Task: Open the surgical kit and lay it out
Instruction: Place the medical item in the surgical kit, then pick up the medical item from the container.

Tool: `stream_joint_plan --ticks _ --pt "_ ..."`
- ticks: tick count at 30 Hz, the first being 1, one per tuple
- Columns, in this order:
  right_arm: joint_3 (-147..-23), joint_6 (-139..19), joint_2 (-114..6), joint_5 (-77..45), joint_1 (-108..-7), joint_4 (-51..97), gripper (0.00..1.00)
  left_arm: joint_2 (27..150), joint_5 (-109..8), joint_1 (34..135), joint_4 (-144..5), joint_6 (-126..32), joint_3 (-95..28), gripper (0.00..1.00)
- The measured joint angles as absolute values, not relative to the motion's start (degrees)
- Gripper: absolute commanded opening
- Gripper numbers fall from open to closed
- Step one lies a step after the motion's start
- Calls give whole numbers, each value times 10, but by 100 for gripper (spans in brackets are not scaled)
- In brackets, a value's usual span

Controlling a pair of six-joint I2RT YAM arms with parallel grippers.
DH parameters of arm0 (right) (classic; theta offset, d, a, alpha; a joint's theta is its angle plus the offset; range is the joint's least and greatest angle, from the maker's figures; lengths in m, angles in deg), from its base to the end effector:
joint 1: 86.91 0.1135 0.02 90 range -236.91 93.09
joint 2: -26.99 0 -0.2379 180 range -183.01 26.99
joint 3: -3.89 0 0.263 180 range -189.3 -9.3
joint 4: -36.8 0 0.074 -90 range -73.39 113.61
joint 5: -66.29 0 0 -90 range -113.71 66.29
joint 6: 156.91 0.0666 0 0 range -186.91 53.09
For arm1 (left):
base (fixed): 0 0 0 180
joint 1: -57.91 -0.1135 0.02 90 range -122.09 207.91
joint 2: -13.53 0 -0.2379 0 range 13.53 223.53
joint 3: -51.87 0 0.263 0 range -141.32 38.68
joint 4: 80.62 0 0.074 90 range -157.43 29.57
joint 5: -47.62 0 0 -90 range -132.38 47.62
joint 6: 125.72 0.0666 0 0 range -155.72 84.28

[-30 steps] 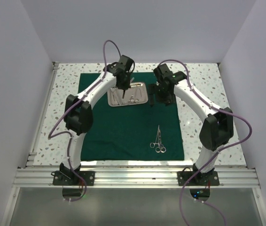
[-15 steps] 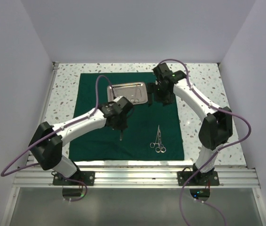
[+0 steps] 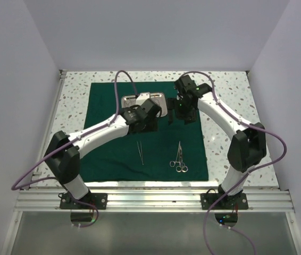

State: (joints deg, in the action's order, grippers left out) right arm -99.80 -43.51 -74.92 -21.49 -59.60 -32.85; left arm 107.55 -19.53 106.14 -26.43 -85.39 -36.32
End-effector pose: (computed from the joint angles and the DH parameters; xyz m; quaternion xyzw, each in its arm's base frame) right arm 0.3408 0.1789 0.2243 -0.0372 0.9805 0.0994 0.1653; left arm 0.2631 -0.2557 0.2068 -0.0631 0.9461 -0.0655 0.3108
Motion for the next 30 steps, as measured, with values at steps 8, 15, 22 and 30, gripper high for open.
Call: stream_joint_plan --ticks 8,15,22,30 --pt "-989 -435 -692 -215 -596 -332 80 1147 -194 975 -305 -747 -421 63" --pt "-951 -435 -647 -233 -596 -351 81 1213 -196 930 -308 -676 -444 55" --pt "-941 -436 -638 -246 -596 -369 81 1295 -199 918 -332 -634 -499 52" --pt "-966 -439 -648 -268 -597 -390 81 1330 -231 906 -341 -629 -508 45"
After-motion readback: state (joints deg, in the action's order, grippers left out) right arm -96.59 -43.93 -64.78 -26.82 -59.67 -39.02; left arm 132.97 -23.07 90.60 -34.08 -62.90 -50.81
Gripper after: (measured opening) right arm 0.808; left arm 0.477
